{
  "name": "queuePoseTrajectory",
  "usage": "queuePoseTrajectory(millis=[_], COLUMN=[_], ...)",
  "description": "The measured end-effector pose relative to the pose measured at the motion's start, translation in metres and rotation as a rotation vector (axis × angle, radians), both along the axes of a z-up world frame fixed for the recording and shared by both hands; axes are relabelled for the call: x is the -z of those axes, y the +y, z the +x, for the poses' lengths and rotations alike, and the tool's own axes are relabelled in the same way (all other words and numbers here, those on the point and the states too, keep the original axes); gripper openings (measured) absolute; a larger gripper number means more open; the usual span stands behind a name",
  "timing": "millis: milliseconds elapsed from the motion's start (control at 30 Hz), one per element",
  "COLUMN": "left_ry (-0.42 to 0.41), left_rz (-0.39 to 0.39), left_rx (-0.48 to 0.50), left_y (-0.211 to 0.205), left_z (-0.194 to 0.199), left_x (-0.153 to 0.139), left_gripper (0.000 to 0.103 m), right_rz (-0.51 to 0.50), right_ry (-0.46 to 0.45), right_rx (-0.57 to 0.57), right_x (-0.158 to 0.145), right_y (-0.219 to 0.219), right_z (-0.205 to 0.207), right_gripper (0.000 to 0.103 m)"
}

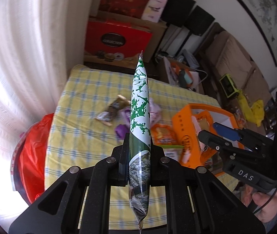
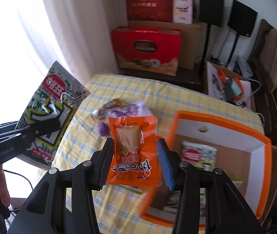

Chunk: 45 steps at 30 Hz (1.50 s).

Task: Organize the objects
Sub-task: 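Carry both packets over the orange box and release them inside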

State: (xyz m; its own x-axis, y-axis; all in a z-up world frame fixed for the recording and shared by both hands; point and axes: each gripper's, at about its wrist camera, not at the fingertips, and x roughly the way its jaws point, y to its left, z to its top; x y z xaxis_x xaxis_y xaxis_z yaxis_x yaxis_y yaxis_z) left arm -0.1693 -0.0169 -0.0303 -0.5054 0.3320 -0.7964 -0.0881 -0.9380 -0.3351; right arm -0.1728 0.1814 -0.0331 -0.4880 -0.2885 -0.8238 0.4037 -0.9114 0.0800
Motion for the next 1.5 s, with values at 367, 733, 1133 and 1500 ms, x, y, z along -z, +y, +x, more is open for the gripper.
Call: queuePoseTrajectory(millis=[367,733,1133,1500], left_ry=[0.001,-0.014,-0.050,-0.066], left_rz=[0.015,0.114,0.143,0.127], left_rx=[0.084,0.133,0.120,0.123], left_y=[0.064,0.119,0.163,0.191], left_z=[0.000,-0.008,-0.019,-0.020], left_x=[-0.007,-0.008,0.022,0.046], left_gripper=[0.012,0.012,0.012,0.019], right_rz=[-0.002,-0.011,-0.012,-0.001], right_ry=[0.007,-0.001,-0.034,-0.049], right_rx=[0.105,0.194,0.254,0.279], right_x=[-0.008,-0.004,0.016,0.029], right_y=[0.072,0.126,0.162,0.177], right_z=[0.001,0.003,0.001,-0.002], right_gripper=[0.046,0.046,0.046,0.047])
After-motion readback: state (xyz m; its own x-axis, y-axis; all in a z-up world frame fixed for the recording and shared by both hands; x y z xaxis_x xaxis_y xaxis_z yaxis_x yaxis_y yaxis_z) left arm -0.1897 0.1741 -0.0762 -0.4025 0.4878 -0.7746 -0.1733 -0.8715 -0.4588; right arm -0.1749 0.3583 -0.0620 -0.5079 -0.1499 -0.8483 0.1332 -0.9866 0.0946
